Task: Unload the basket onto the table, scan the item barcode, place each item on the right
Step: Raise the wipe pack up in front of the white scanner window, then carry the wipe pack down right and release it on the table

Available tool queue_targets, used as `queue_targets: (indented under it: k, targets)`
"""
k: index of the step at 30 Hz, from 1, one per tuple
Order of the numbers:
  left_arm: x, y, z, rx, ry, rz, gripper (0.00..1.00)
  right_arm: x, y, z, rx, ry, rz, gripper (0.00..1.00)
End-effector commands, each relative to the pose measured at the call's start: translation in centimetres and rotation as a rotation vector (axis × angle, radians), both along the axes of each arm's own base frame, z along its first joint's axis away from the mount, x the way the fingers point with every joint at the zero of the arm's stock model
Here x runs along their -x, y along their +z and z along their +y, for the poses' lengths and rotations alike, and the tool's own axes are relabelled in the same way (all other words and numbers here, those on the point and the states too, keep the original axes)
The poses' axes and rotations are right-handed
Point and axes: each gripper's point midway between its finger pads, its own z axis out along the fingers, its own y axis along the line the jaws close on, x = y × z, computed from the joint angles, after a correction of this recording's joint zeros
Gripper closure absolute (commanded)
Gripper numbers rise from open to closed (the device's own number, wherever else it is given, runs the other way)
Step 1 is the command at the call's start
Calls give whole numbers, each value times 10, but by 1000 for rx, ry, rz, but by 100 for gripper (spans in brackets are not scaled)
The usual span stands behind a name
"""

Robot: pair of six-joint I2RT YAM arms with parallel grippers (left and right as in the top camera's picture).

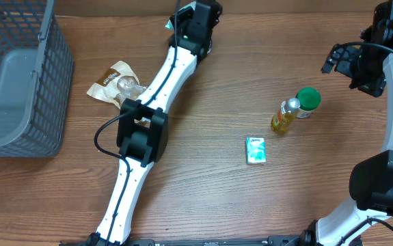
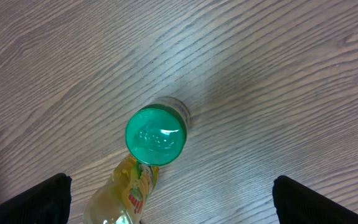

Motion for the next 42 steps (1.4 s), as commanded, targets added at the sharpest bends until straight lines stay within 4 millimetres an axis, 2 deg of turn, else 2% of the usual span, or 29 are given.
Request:
queue_targets:
  k: [1, 5, 6, 9, 11, 14, 18, 22, 28, 36, 42]
  targets:
    - [5, -1, -8, -15, 31, -18, 96, 1, 6, -1, 8, -7, -18, 0]
    - [16, 13, -21, 110, -1, 10, 96, 1, 6, -1, 8, -7, -18, 0]
    - [23, 31, -29, 182, -38, 23, 96, 1, 6, -1, 8, -7, -18, 0]
    - [39, 66, -40, 334, -70, 35, 95, 1, 6, -1, 8, -7, -18, 0]
    - [61, 79, -50, 475, -82, 103, 95, 1, 6, -1, 8, -7, -18, 0]
    - [105, 80, -67, 657, -98, 296, 89, 1, 6, -1, 8, -7, -18, 0]
    - [168, 59, -84, 849, -23, 608, 92, 1, 6, -1, 8, -7, -18, 0]
    - [206, 31, -87, 950, 171, 814, 96, 1, 6, -1, 8, -7, -18, 0]
    - [240, -17, -86, 916, 436, 962, 96, 1, 6, -1, 8, -7, -18, 0]
    - [277, -80, -112, 792, 494, 1125, 96, 1, 6, -1, 8, -7, -18, 0]
    - [292, -101, -137, 780, 473, 1181, 95, 1, 6, -1, 8, -7, -18, 0]
